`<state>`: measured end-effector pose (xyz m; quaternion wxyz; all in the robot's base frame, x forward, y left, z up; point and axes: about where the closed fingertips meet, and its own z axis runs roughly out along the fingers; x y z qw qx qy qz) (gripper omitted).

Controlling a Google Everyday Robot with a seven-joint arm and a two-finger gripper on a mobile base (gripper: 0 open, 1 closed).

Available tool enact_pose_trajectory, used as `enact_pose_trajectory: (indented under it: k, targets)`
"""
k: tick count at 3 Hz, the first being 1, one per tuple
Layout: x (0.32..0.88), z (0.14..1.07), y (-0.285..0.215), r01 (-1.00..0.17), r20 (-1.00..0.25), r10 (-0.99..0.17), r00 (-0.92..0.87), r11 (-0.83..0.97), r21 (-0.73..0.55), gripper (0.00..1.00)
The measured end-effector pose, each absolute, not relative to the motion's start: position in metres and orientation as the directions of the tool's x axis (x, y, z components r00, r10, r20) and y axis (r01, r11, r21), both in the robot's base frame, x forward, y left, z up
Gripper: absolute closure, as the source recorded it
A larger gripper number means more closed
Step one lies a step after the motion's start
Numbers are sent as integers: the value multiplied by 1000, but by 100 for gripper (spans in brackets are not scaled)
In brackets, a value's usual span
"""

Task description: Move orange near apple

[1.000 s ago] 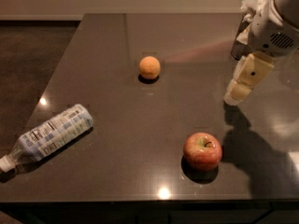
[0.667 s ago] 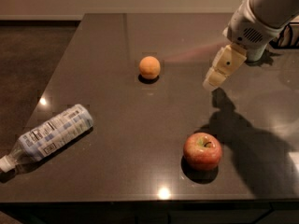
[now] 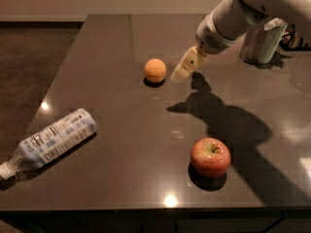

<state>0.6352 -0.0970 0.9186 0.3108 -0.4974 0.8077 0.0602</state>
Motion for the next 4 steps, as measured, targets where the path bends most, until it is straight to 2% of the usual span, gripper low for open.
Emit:
enact_pose_trajectory:
  k: [3,4]
  targets:
    - [674,877,-34,-874,-611,-734,-296,467,-138,0]
    - [676,867,-19,-890,-612,-737,-287,441,-114,18]
